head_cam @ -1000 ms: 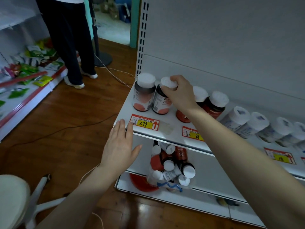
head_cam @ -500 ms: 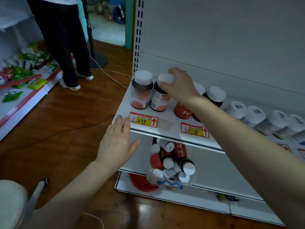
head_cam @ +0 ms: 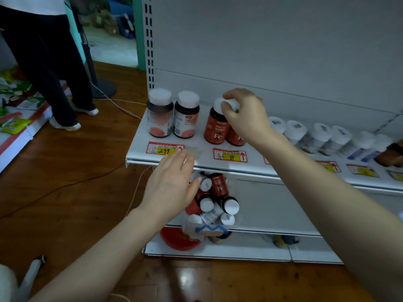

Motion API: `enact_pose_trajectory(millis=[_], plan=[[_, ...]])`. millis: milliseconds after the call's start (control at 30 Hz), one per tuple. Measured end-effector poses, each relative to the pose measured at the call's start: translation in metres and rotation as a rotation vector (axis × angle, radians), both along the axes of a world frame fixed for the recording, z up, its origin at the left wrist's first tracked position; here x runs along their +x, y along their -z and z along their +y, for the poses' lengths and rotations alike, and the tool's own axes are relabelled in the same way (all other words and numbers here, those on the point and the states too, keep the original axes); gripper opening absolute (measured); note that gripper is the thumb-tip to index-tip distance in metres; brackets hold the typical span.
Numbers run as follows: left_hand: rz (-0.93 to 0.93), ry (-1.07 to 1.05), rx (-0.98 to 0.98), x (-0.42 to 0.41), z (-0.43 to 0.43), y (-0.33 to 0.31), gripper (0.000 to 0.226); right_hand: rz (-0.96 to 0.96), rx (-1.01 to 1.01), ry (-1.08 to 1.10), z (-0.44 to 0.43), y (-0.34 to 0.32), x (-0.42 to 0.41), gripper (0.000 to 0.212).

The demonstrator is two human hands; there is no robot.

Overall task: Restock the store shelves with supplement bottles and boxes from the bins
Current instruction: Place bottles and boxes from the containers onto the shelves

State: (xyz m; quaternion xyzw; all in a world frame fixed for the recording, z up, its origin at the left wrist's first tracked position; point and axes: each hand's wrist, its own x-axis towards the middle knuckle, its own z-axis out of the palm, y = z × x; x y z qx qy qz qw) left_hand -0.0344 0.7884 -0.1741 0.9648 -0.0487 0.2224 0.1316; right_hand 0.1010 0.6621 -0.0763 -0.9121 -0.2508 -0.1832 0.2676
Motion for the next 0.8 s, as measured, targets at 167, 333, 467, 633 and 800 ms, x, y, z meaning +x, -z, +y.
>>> enact_pose_trajectory(millis=[167,333,467,633,800], plan=[[0.048,0.07,0.013,-0.01,-0.027,0.021,0.054,-0.029,0.071,0.046,-0.041,0.006,-0.019,0.026],[0.113,0.114,0.007,-0.02,-0.049,0.047,0.054,-0.01,0.171,0.037,-0.082,0.023,-0.045,0.022],[0.197,0.118,0.003,-0.025,-0.064,0.07,0.049,0.074,0.18,0.028,-0.111,0.05,-0.067,0.024],[0.3,0.092,-0.008,-0.031,-0.073,0.102,0.051,0.202,0.145,0.001,-0.139,0.095,-0.087,0.023],[0.32,0.086,0.017,-0.018,-0.072,0.141,0.048,0.336,0.055,0.014,-0.152,0.16,-0.093,0.03]])
